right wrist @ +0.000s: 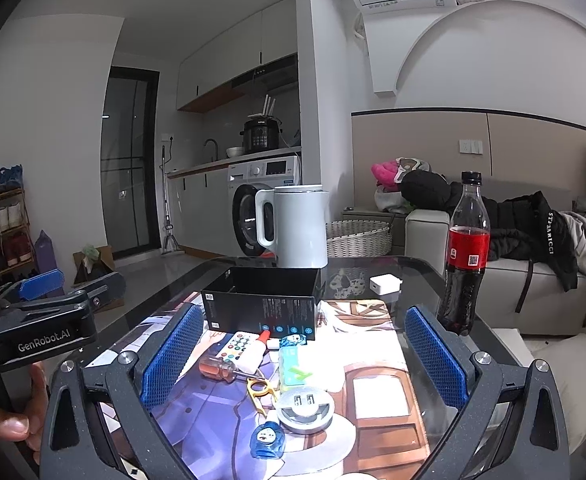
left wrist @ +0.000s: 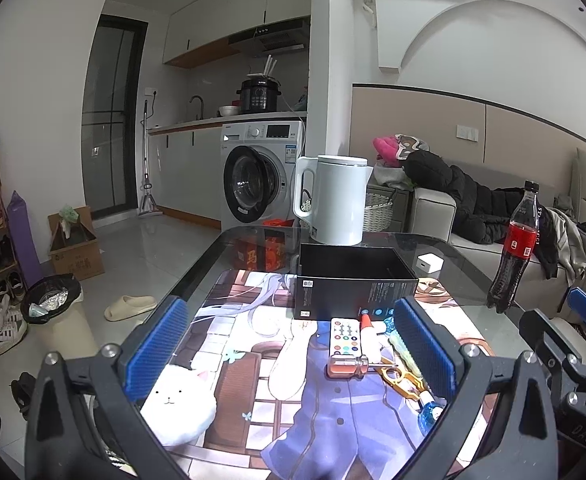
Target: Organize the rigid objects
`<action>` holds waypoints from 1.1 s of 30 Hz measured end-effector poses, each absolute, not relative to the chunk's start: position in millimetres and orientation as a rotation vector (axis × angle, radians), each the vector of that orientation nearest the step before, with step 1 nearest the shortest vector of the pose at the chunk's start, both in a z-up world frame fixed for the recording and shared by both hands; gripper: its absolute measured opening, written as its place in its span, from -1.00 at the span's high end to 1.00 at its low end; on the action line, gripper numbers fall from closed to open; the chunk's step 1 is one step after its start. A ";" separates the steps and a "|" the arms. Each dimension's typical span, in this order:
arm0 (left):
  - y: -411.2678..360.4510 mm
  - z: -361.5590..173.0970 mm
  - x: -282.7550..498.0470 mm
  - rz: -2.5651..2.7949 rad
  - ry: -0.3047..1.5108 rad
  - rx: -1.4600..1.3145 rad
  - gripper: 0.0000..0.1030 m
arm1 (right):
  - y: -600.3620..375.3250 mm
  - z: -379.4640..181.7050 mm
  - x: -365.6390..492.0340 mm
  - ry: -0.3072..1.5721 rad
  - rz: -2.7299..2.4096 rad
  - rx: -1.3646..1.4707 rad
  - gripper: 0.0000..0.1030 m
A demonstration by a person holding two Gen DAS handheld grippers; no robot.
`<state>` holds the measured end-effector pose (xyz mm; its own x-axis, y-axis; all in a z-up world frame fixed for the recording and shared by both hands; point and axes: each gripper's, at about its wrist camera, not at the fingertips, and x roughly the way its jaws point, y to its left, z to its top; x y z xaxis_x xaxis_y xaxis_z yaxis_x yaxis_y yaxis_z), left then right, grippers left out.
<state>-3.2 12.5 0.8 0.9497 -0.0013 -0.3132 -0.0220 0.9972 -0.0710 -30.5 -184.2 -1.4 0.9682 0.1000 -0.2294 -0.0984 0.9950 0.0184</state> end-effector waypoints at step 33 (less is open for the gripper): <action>12.1 1.0 -2.3 0.029 0.322 -0.079 -1.00 | -183.4 2.0 -34.0 0.221 0.095 0.009 -1.00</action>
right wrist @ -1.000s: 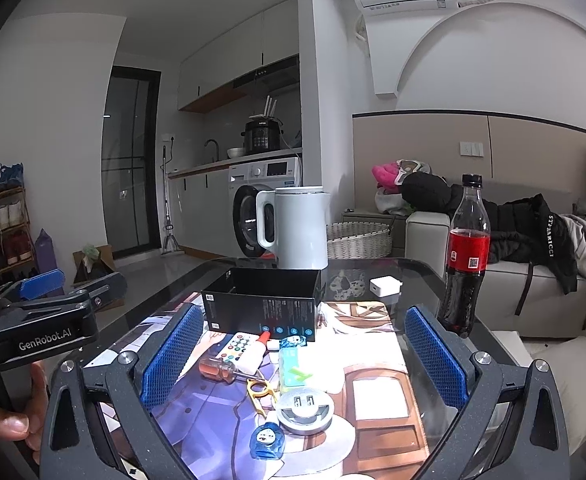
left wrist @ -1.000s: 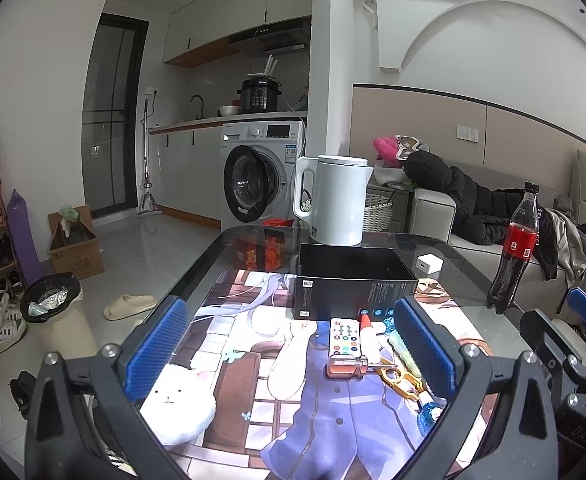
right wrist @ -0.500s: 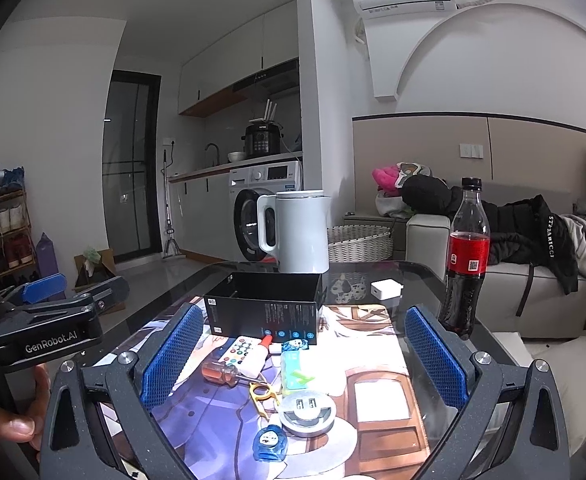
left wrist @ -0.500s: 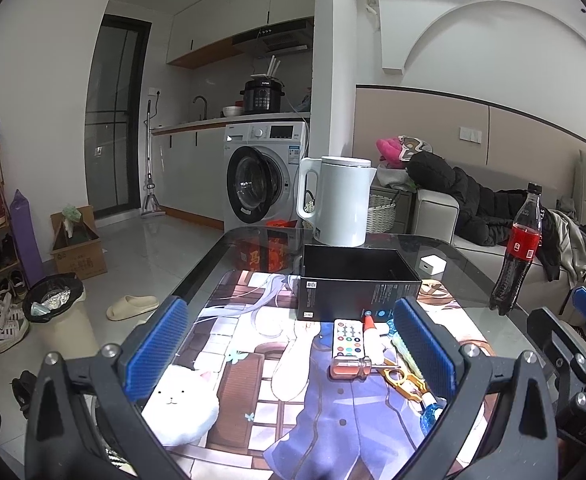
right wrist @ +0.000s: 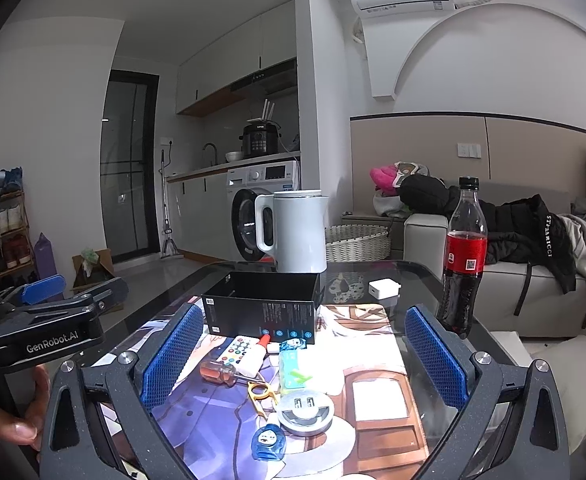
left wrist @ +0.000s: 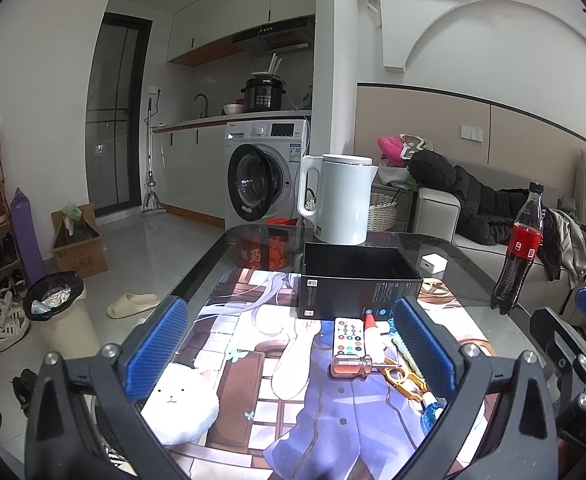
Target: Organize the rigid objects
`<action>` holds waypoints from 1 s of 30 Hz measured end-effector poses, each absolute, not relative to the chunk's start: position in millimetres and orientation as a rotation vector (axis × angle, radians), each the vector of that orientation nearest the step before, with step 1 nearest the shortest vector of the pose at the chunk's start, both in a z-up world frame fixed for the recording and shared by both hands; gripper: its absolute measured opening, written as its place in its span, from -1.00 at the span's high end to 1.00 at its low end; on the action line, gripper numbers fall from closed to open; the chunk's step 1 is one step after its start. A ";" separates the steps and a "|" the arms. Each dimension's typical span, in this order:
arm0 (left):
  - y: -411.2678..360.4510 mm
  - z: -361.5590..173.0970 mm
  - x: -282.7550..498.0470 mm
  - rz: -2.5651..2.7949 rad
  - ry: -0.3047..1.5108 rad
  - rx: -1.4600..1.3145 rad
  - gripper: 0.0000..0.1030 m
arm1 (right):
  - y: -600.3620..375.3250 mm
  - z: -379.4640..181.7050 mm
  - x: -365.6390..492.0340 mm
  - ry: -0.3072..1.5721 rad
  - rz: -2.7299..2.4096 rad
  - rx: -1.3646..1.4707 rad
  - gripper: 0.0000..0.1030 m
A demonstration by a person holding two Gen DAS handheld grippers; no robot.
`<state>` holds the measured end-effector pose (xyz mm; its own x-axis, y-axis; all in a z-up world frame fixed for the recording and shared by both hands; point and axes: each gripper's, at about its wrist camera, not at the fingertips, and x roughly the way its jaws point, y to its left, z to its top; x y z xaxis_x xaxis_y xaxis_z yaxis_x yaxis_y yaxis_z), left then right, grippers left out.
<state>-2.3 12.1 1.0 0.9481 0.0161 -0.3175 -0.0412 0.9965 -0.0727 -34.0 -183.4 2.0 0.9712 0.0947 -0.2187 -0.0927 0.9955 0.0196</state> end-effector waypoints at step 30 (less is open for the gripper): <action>9.8 1.1 -1.1 0.028 0.324 -0.081 -1.00 | -179.7 0.5 -34.8 0.222 0.109 0.013 -1.00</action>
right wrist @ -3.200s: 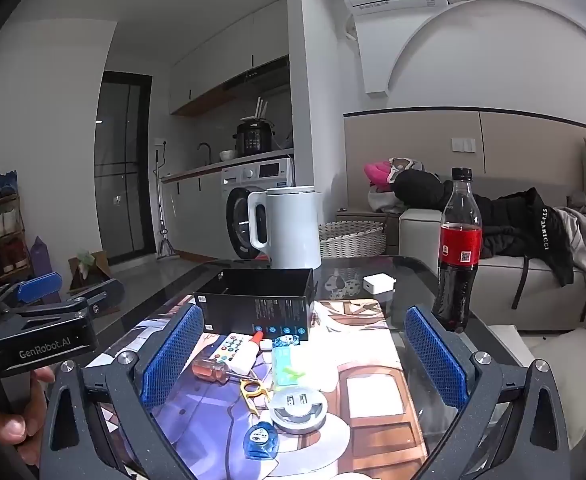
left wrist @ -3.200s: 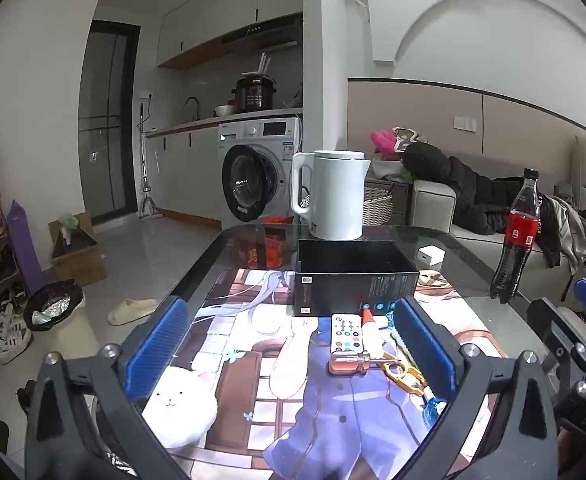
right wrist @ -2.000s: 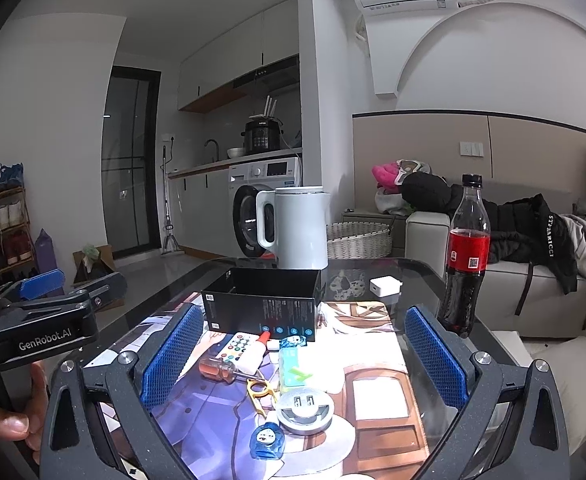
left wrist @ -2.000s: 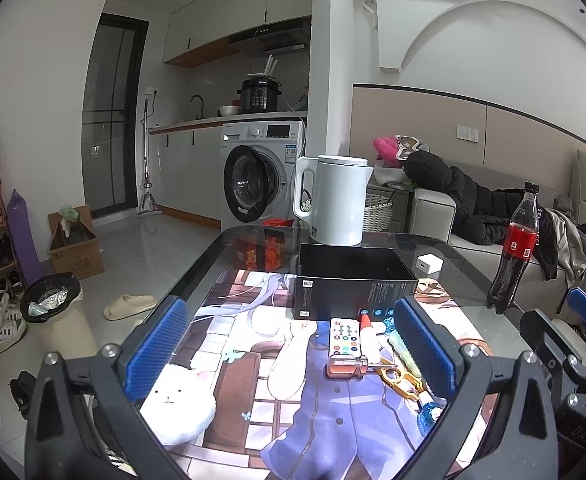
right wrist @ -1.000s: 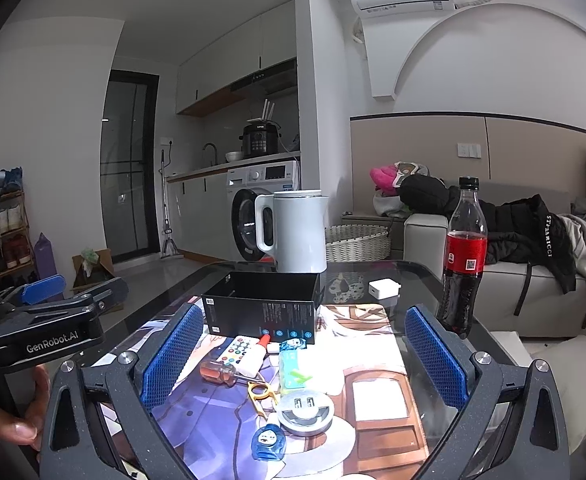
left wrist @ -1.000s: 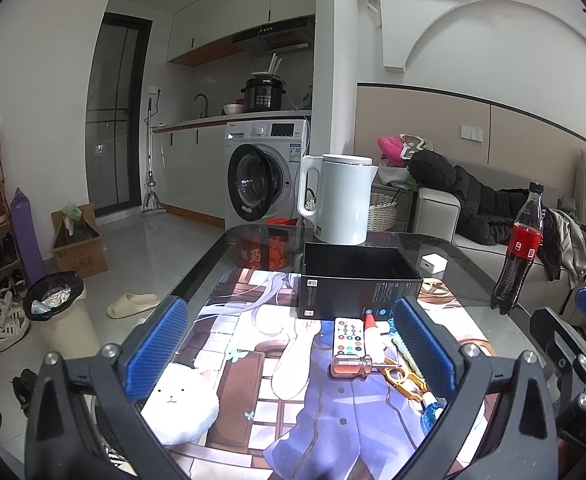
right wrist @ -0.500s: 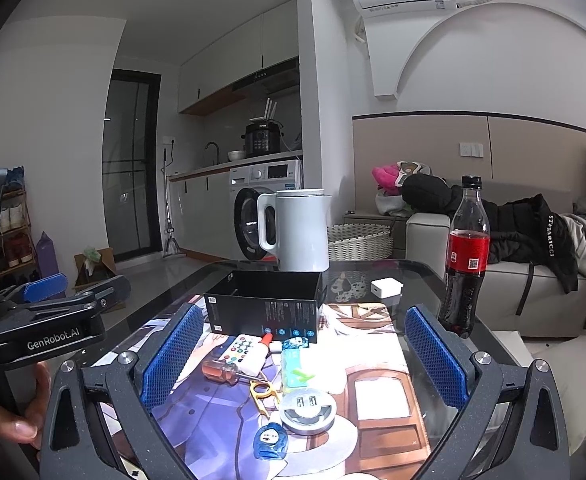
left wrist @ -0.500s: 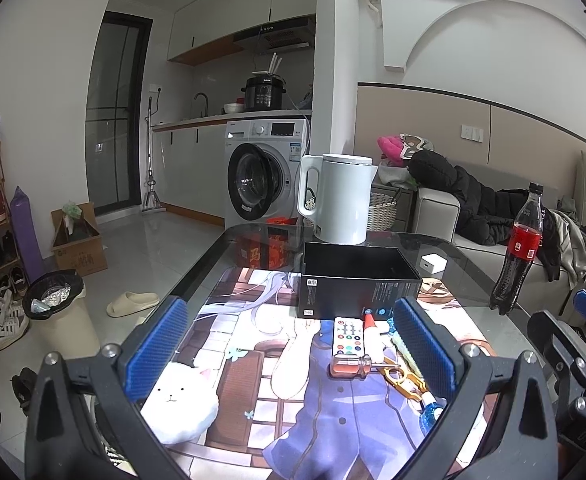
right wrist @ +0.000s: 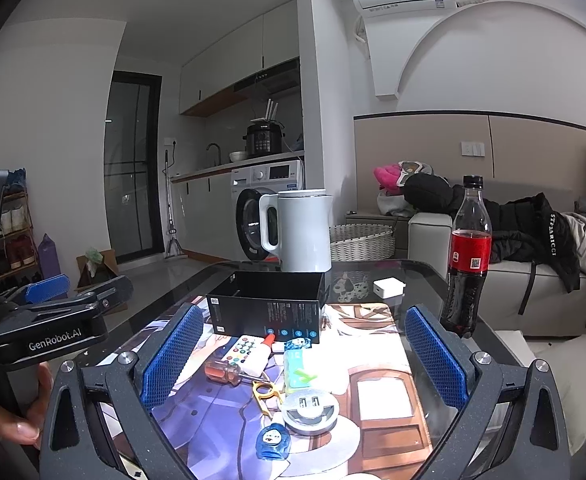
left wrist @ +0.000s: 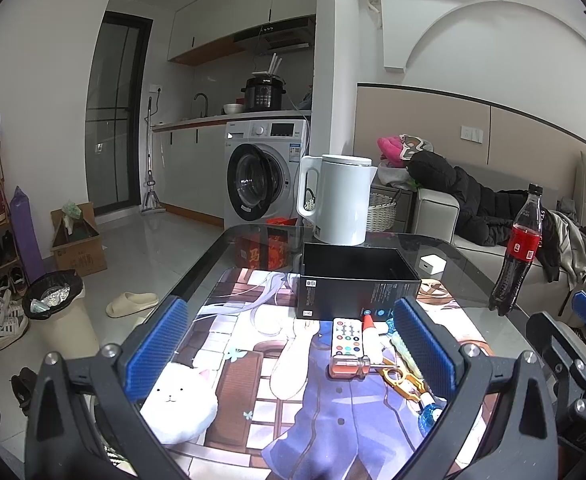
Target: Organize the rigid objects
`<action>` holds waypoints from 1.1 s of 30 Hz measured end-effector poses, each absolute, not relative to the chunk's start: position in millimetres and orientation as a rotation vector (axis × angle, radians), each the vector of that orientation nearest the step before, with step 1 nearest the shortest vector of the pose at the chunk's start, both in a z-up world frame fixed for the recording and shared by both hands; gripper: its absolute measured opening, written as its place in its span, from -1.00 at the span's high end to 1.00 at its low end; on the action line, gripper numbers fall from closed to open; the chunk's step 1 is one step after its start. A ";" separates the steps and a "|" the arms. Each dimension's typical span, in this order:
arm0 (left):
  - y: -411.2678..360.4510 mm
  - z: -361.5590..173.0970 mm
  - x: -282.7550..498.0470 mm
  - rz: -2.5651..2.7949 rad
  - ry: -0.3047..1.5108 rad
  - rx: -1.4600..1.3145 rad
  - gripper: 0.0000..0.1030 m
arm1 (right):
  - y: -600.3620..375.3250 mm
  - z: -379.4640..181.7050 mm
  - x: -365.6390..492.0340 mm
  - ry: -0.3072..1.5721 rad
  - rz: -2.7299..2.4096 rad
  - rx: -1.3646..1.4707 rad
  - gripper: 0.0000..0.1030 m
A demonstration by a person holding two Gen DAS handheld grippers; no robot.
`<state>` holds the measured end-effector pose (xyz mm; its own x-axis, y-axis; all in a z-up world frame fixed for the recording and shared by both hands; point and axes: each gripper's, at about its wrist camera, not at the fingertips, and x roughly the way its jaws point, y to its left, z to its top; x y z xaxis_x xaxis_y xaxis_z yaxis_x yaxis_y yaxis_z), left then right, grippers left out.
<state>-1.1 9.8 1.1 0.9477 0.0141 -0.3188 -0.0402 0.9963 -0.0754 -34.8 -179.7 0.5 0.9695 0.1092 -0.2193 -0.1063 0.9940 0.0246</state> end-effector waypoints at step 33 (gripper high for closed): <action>-23.7 3.7 110.8 -0.150 0.726 0.202 -1.00 | -193.2 14.7 90.5 0.644 0.259 -0.145 -1.00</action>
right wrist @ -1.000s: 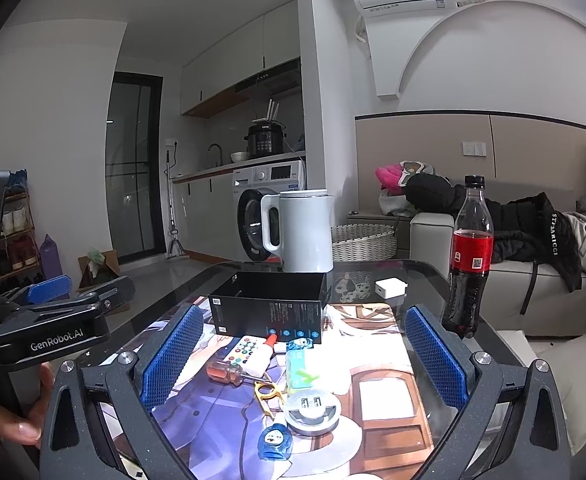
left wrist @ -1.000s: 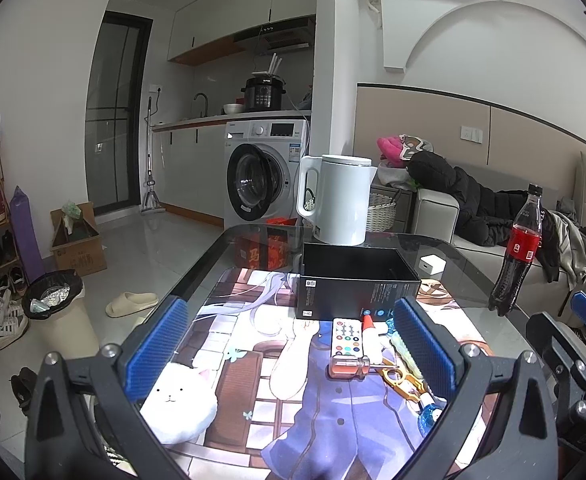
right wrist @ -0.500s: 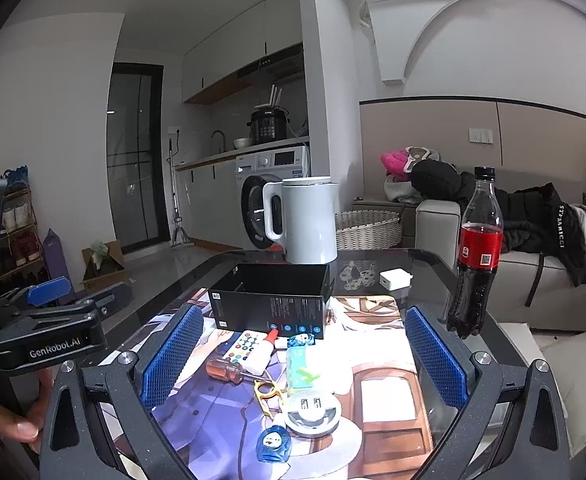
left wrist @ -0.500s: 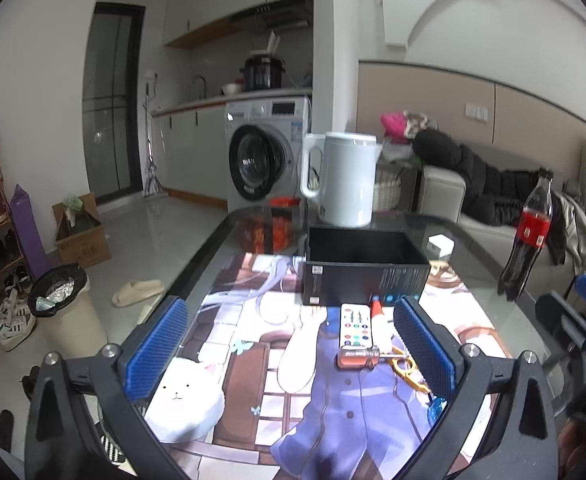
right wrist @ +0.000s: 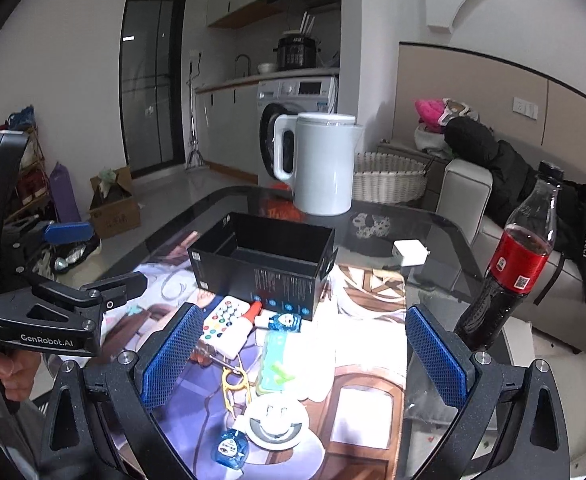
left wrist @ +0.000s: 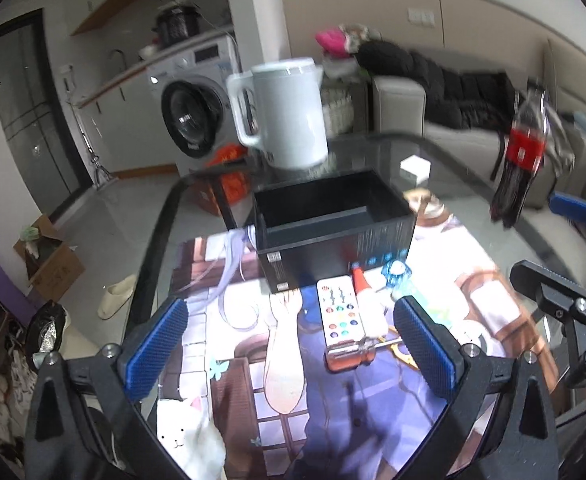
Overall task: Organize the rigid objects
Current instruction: 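Lower the left tool toward the orange screwdriver while the right tool approaches the silver hub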
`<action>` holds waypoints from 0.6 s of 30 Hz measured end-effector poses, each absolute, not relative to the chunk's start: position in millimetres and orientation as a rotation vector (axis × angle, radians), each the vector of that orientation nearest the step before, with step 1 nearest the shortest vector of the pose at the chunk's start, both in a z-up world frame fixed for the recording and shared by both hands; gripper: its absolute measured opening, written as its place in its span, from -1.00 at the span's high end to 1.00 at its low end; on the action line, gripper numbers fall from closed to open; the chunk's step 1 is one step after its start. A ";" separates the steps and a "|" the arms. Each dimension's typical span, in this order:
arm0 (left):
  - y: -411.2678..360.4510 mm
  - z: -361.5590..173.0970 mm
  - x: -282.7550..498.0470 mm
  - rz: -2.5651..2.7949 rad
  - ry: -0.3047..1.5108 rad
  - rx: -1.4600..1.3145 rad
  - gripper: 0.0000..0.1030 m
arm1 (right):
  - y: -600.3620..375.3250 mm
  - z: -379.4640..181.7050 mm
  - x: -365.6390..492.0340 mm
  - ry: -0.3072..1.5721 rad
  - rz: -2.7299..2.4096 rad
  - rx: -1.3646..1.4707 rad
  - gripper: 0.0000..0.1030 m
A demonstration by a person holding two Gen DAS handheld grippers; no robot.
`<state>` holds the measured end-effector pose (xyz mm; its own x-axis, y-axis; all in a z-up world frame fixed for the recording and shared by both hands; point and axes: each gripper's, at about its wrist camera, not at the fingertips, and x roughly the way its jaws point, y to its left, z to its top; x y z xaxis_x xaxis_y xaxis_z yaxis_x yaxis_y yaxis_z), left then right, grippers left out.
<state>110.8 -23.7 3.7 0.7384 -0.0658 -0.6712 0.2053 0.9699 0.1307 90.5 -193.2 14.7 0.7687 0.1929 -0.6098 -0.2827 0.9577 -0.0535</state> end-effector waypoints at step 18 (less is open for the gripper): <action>-44.9 -54.0 135.8 -0.316 0.943 0.303 -0.75 | -191.9 -63.2 124.5 0.988 0.372 -0.204 -0.86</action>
<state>135.8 -44.9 -54.0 0.5487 -0.1316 -0.8256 0.3925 0.9125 0.1155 124.5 -191.9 -63.2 0.4942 0.2129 -0.8429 -0.3959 0.9183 -0.0001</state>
